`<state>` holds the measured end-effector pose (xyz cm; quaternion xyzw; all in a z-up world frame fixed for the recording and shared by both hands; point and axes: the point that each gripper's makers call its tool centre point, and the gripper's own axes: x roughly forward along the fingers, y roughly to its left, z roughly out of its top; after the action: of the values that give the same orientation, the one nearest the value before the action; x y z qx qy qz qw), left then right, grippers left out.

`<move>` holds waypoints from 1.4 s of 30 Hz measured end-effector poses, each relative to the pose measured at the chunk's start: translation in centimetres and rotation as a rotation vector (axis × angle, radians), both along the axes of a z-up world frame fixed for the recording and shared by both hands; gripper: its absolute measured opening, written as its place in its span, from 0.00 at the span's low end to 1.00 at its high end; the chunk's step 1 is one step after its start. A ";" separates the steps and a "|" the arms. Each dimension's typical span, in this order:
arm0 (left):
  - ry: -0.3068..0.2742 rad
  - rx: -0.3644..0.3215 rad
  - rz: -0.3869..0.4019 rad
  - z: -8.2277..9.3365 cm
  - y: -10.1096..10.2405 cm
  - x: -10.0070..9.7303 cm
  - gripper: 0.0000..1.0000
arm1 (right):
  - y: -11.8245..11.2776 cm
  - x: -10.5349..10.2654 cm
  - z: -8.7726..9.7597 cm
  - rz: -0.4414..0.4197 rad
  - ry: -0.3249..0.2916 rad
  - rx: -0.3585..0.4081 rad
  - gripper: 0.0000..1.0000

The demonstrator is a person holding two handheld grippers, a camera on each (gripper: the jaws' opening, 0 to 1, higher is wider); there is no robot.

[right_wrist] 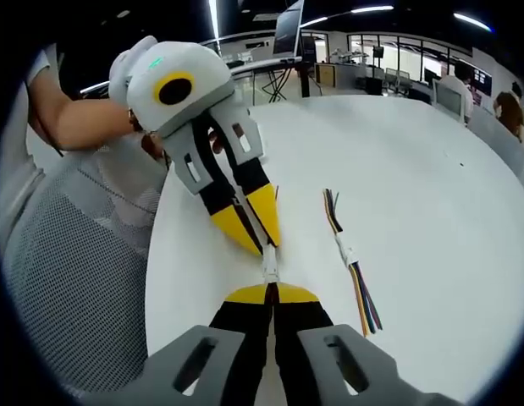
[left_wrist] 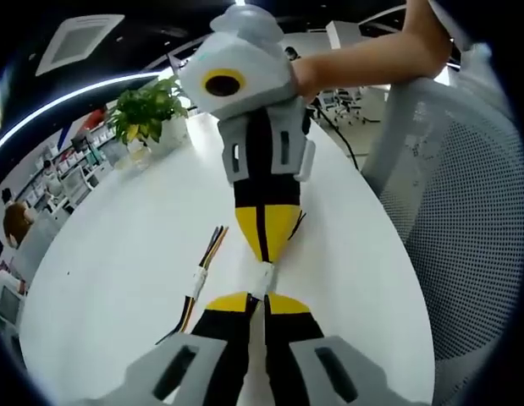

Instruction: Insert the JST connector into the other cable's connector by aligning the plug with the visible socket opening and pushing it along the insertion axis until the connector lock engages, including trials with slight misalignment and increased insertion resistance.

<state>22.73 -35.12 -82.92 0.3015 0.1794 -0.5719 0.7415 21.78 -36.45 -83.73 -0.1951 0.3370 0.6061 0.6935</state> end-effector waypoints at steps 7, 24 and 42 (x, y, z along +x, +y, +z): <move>0.002 -0.013 0.015 0.2 0.1 0.2 0.00 | 0.0 0.3 0.3 -0.010 -0.014 0.025 0.00; -0.009 -0.069 0.131 0.3 0.3 2.2 0.00 | 0.0 2.8 0.2 -0.015 -0.207 0.076 0.00; -0.036 -0.045 0.197 -0.8 0.3 3.4 0.08 | -0.1 4.2 -0.9 -0.114 -0.194 0.075 0.00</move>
<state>26.18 -34.84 -83.74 0.2760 0.1819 -0.4945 0.8039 26.01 -36.51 -84.59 -0.2073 0.2557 0.5561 0.7631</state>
